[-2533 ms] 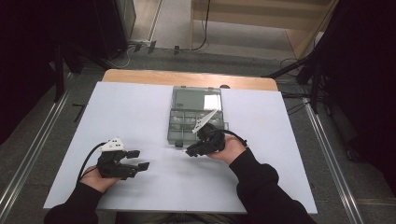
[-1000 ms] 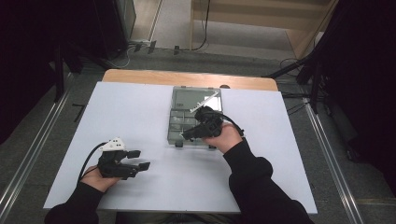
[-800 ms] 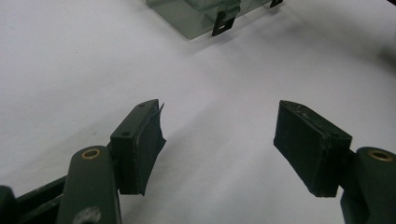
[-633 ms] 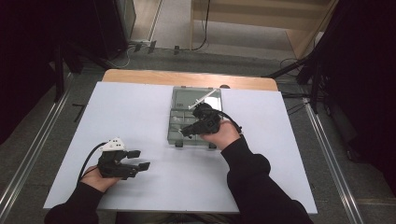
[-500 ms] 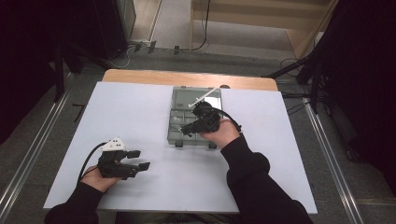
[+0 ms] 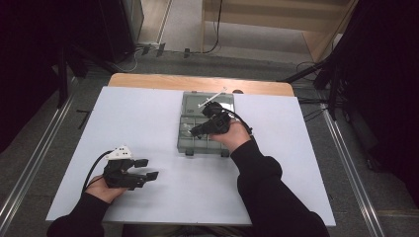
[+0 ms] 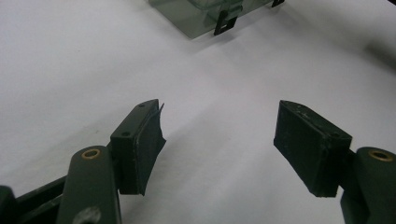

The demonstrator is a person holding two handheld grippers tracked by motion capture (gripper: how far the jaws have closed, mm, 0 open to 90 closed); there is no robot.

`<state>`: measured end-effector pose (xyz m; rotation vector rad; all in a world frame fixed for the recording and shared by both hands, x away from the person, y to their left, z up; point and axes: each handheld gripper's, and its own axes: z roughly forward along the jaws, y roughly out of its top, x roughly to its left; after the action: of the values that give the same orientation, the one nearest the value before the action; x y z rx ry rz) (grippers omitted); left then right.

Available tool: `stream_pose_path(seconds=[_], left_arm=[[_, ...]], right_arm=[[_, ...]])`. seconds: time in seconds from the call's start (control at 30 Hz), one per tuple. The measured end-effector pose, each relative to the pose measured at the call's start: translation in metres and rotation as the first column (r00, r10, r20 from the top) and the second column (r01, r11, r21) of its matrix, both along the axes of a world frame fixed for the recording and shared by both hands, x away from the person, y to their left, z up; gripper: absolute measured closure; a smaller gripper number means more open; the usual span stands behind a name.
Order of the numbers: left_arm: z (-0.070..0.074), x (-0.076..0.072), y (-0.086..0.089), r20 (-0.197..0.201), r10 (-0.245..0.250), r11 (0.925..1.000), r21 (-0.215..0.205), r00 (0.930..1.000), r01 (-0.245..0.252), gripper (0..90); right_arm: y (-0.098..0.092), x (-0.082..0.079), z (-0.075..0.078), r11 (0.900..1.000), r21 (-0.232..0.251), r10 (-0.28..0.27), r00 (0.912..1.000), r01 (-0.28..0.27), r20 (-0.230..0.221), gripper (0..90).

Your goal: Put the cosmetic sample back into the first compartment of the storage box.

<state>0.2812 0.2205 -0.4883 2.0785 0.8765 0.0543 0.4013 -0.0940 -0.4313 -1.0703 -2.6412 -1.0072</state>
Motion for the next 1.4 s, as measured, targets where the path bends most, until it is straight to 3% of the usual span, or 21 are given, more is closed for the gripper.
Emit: stream_pose_path(seconds=[0.6, 1.4], left_arm=[[0.0, 0.0, 0.001, -0.001, 0.0, 1.0, -0.003, 1.0, 0.0, 32.2], [-0.001, 0.001, 0.0, 0.0, -0.002, 1.0, 0.002, 1.0, 0.002, 32.2]], right_arm=[[0.009, 0.02, -0.002, 0.999, 0.019, -0.048, 0.9988, 0.048, -0.004, 82.0], [0.034, 0.045, -0.008, 0.99, -0.094, -0.11, 0.9939, 0.108, -0.015, 81.9]])
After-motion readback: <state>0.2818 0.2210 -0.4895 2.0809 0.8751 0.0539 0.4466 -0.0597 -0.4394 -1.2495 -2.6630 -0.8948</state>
